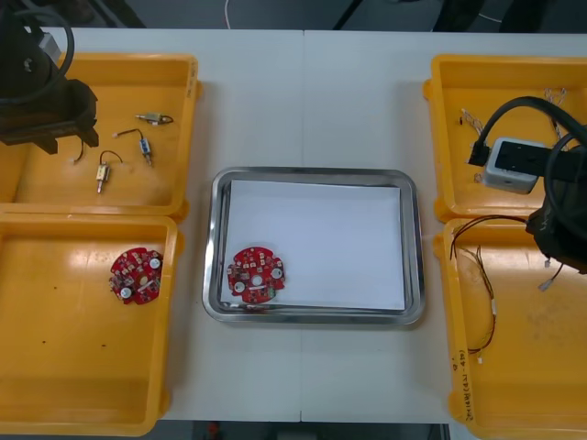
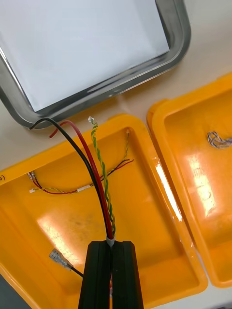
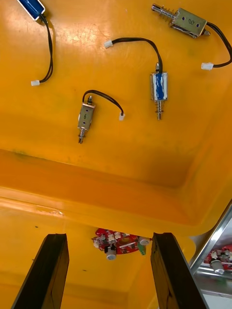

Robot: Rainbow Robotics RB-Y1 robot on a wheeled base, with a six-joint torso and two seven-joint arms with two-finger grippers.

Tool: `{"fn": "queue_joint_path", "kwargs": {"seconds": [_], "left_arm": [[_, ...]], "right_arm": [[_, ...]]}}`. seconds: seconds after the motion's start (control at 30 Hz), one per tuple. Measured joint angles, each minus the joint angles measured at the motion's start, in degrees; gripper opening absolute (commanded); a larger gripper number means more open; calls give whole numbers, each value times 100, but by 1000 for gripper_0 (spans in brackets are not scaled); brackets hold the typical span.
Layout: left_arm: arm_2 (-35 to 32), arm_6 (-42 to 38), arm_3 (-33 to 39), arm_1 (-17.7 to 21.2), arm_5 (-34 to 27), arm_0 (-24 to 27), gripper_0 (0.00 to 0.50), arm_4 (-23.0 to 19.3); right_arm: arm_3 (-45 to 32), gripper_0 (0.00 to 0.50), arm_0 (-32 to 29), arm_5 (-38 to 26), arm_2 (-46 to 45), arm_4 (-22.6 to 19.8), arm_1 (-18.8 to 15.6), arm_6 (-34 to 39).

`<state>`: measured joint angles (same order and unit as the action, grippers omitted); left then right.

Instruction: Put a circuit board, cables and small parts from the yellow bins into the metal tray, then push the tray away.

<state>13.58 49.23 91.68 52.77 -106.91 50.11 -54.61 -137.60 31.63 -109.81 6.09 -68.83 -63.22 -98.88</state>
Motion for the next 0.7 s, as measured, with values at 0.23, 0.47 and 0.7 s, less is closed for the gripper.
{"fn": "queue_joint_path", "kwargs": {"seconds": [0.23, 0.47, 0.7], "left_arm": [[-286, 19, -308, 4, 102, 0, 500, 14], [-371, 398, -587, 63, 395, 0, 500, 36], [-371, 1393, -806, 82, 721, 0, 500, 82]], "right_arm": [[20, 0, 1031, 0, 1156, 74, 155, 0], [437, 0, 1733, -1, 1877, 189, 830, 0], [1025, 0, 2367, -1, 2509, 469, 1534, 0]]}}
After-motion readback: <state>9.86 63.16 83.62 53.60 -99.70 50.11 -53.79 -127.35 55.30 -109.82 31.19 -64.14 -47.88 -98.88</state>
